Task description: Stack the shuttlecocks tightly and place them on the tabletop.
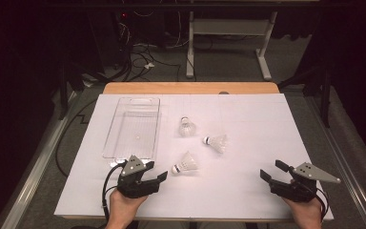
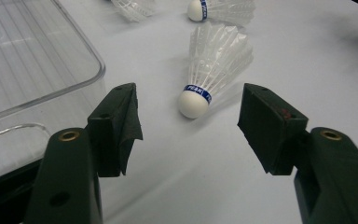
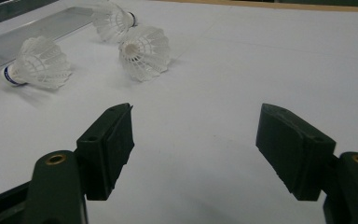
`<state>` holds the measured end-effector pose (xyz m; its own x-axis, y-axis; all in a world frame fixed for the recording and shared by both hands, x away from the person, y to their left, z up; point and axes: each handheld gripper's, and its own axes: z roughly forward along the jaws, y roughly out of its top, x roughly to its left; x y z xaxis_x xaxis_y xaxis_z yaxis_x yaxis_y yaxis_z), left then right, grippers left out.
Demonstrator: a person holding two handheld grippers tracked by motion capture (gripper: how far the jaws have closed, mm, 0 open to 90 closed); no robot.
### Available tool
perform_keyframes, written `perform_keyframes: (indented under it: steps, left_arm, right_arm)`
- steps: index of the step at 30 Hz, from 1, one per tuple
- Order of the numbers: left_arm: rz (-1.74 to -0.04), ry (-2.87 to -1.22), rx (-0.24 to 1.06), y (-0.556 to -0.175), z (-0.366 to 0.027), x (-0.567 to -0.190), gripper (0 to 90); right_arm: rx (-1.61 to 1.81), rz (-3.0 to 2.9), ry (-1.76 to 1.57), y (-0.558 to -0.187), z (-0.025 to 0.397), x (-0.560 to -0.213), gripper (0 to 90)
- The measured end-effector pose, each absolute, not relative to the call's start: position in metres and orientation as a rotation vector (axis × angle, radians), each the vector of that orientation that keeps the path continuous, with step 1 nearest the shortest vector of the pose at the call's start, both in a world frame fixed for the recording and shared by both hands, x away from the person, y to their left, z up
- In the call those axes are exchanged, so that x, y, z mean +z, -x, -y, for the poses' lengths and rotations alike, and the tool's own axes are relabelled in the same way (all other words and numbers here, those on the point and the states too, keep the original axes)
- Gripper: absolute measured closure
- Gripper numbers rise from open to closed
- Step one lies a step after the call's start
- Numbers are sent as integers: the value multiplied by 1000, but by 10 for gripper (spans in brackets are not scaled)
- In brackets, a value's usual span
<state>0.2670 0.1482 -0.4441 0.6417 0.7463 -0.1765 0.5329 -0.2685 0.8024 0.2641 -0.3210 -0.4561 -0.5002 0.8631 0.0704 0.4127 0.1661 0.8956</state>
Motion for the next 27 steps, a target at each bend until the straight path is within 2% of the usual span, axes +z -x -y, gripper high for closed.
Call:
perform_keyframes:
  steps: [27]
  left_arm:
    - [-1046, -1978, 313, -304, -119, -423, 421]
  right_arm:
    - [1294, -1995, -1205, -266, 322, -457, 270]
